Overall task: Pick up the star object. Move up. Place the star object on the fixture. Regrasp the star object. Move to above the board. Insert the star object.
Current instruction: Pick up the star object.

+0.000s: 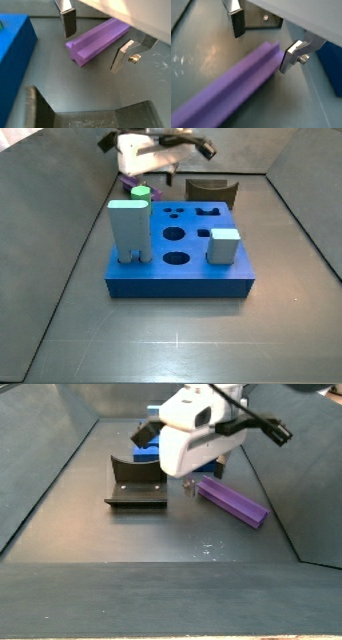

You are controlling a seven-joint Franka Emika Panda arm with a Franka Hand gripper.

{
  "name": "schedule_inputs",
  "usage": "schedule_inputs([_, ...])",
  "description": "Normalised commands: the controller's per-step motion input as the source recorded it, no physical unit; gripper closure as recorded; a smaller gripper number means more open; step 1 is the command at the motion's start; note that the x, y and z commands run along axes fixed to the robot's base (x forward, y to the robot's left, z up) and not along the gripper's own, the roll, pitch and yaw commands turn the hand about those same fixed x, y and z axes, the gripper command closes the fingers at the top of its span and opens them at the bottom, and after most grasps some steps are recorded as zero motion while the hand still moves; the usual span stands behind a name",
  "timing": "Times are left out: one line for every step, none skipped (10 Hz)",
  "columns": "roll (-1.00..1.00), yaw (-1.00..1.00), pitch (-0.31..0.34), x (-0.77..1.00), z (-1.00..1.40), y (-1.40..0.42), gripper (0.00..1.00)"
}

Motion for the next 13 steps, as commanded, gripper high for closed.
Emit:
schedule_inputs([-0.13,0.25,-0.149,-0.35,-0.7,0.1,0.0])
schedule_inputs([-0.14,0.27,-0.157,-0.31,-0.65,0.09,0.0])
schedule_inputs([-0.18,0.25,-0.131,-0.18,-0.64,0.14,0.0])
schedule_inputs([-0.14,0.15,-0.091,-0.02,-0.36,0.01,0.0])
schedule_inputs([-0.11,0.0,-0.051,0.0,-0.15,0.0,0.0])
schedule_inputs([-0.05,0.0,-0.006,0.0,-0.08,0.0,0.0])
schedule_inputs([0.0,0.0,0.0,0.0,0.0,0.0,0.0])
schedule_inputs([0.0,0.0,0.0,0.0,0.0,0.0,1.0])
schedule_inputs([0.0,0.0,0.0,0.0,0.0,0.0,1.0])
schedule_inputs([0.0,0.0,0.0,0.0,0.0,0.0,1.0])
schedule_inputs([0.0,0.0,0.0,0.0,0.0,0.0,1.0])
schedule_inputs([0.0,0.0,0.0,0.0,0.0,0.0,1.0])
schedule_inputs([0.0,0.0,0.0,0.0,0.0,0.0,1.0])
